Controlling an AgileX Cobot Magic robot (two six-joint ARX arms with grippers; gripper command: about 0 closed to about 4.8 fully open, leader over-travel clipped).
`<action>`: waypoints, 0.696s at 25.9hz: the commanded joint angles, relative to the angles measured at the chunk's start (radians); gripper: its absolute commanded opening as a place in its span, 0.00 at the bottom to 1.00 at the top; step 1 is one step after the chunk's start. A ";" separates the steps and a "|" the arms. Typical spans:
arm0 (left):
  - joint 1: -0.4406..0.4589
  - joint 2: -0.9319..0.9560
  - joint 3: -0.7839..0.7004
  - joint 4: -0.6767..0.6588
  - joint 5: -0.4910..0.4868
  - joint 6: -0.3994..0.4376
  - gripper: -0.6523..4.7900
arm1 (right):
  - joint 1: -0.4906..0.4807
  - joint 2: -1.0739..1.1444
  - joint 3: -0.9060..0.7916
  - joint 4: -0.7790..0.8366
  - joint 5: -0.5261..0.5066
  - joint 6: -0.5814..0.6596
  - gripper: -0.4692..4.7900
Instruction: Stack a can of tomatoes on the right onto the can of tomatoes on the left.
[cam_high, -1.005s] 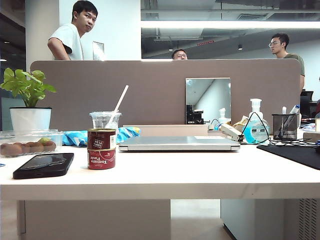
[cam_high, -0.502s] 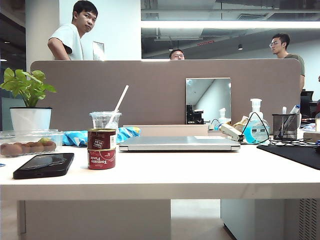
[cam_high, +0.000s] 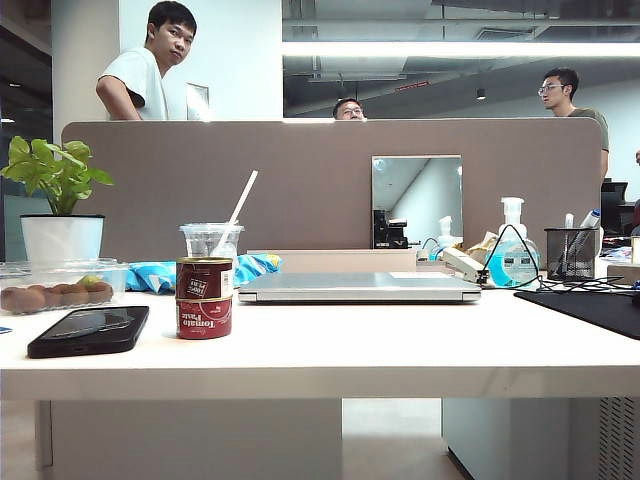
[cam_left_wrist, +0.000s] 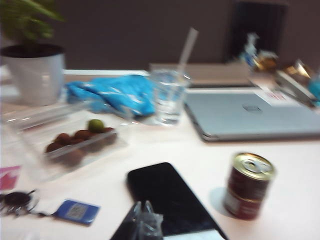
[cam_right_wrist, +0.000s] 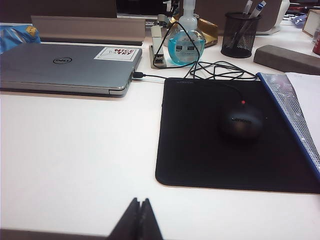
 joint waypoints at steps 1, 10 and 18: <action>0.032 -0.026 -0.038 0.027 0.002 -0.030 0.11 | 0.001 -0.002 0.003 0.014 0.000 0.004 0.09; 0.035 -0.139 -0.056 -0.140 -0.035 0.057 0.11 | 0.001 -0.002 0.003 0.014 0.000 0.004 0.09; 0.034 -0.139 -0.056 -0.151 -0.035 0.058 0.11 | 0.001 -0.004 0.003 0.014 0.000 0.004 0.09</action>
